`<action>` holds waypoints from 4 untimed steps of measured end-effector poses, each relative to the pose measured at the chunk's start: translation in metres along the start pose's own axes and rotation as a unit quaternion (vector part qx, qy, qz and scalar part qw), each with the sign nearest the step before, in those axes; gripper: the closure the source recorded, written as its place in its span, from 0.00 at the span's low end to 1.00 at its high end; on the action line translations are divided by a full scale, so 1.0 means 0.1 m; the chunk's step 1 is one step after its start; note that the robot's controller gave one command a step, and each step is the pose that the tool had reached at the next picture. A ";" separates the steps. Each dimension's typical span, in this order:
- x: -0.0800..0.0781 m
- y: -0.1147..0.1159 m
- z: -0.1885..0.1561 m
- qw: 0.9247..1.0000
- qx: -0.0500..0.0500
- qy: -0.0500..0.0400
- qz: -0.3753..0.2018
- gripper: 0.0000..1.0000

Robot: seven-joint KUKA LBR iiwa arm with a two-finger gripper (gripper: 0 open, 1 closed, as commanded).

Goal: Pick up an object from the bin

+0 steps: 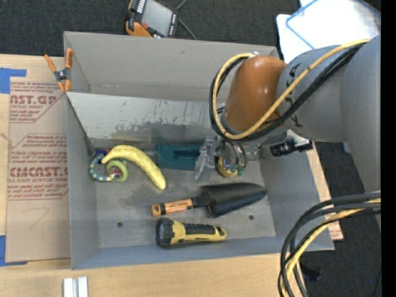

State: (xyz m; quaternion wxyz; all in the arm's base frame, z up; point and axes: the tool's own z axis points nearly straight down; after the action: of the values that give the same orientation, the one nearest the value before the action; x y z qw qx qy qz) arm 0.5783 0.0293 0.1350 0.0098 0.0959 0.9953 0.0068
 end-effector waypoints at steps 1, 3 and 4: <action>0.17 -0.20 0.42 0.985 0.000 0.005 -0.173 0.00; 0.48 -0.78 0.60 0.921 -0.001 0.002 -0.390 0.00; 0.58 -0.68 0.63 0.935 -0.002 0.001 -0.354 1.00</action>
Offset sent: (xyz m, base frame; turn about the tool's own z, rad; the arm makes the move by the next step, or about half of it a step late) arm 0.0000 0.0000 0.0000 0.0000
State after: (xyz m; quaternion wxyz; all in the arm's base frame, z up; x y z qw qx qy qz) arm 0.5100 -0.0257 0.0703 0.0103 -0.2626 0.9648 0.0048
